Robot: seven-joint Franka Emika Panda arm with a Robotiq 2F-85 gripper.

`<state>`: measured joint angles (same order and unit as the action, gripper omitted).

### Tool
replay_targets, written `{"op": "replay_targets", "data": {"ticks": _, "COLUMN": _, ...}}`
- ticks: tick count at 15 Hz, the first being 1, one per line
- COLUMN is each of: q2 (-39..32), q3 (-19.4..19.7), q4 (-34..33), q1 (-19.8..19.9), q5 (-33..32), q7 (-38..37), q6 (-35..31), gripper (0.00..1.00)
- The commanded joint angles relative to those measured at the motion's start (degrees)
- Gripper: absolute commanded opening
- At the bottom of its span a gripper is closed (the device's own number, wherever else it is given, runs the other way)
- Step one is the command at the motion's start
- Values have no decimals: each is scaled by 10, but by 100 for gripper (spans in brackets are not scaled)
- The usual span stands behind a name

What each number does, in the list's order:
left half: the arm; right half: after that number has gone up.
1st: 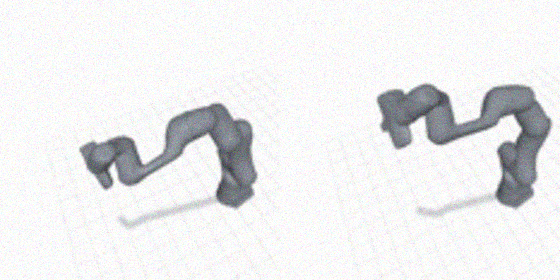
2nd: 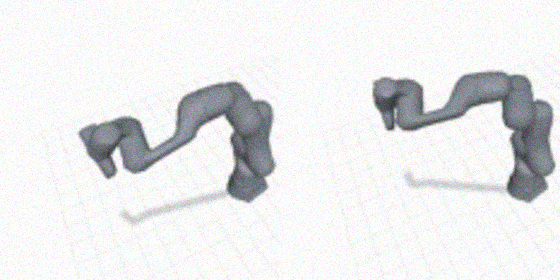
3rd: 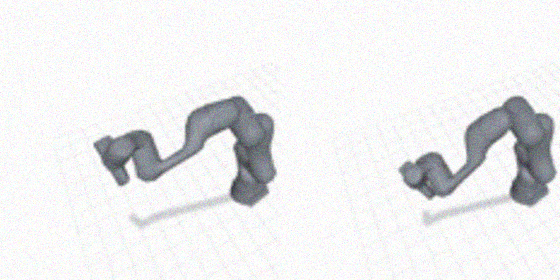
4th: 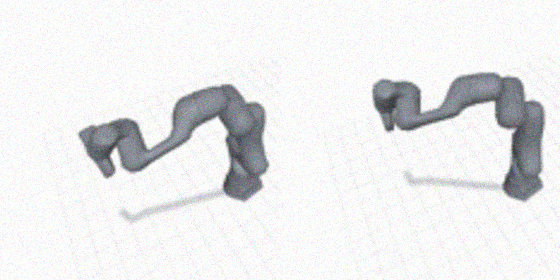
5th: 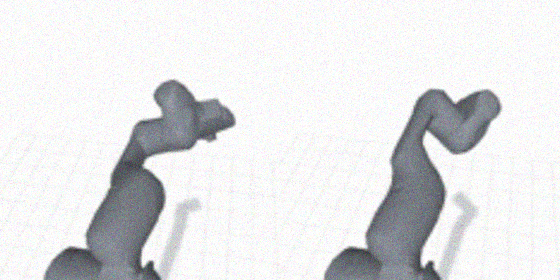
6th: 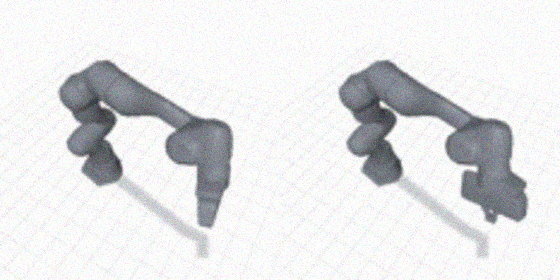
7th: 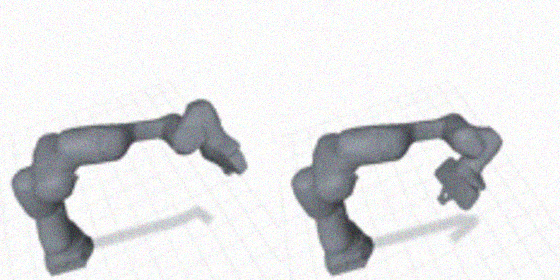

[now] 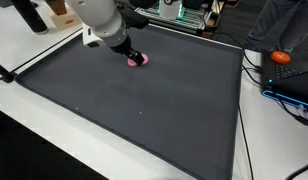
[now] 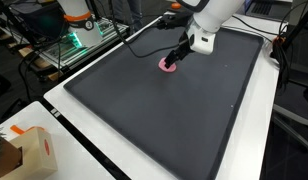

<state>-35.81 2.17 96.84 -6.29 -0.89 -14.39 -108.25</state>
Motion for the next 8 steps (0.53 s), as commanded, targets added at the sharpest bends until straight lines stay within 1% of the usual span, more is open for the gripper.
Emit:
{"op": "replay_targets", "data": {"ticks": 1, "q2": -4, "q3": -11, "q4": -4, "q1": -19, "q5": -60, "q7": 47, "q6": 13, "gripper": 100}}
{"op": "replay_targets", "data": {"ticks": 8, "q2": 1, "q3": -34, "q4": 10, "q1": -51, "q5": -164, "q7": 143, "q6": 8, "gripper": 100}}
